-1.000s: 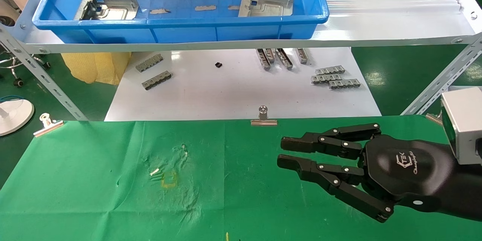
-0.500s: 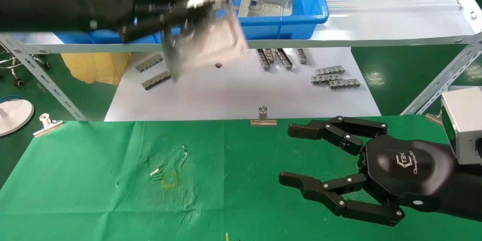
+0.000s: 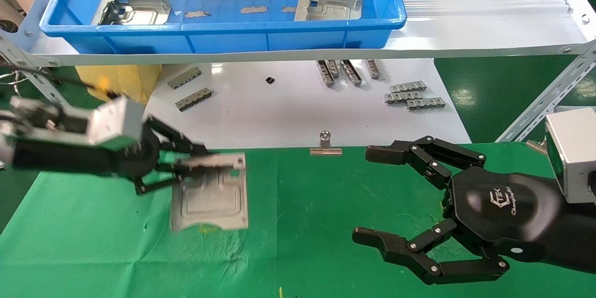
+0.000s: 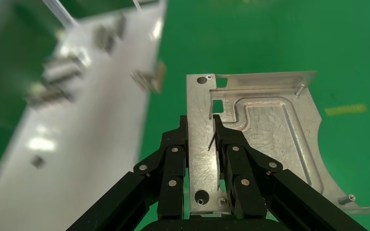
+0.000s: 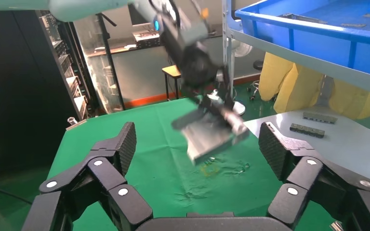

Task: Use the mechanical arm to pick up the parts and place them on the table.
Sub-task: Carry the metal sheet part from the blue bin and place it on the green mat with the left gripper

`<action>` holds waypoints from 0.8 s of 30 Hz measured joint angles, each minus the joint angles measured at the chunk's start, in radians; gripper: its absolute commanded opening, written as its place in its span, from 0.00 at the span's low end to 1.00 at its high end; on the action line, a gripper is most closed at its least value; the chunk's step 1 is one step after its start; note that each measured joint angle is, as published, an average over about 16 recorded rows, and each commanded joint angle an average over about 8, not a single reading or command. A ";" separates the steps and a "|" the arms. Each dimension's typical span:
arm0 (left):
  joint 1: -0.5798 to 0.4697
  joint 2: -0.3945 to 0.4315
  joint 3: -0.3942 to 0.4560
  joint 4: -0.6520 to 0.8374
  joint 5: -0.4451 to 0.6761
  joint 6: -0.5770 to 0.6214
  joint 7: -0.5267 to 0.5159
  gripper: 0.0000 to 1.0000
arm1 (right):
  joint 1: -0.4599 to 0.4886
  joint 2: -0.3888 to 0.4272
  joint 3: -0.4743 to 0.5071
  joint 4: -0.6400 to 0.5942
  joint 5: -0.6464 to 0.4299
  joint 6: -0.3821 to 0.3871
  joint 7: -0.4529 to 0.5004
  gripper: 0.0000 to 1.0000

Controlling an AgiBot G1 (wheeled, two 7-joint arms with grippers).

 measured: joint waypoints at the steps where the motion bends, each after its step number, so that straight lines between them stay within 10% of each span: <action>1: 0.007 0.006 0.012 0.017 0.007 -0.005 0.014 0.00 | 0.000 0.000 0.000 0.000 0.000 0.000 0.000 1.00; 7: 0.033 0.056 0.062 0.128 0.054 -0.038 0.109 0.10 | 0.000 0.000 0.000 0.000 0.000 0.000 0.000 1.00; 15: 0.035 0.119 0.089 0.232 0.098 -0.089 0.237 1.00 | 0.000 0.000 0.000 0.000 0.000 0.000 0.000 1.00; 24: 0.029 0.153 0.090 0.304 0.103 -0.101 0.315 1.00 | 0.000 0.000 0.000 0.000 0.000 0.000 0.000 1.00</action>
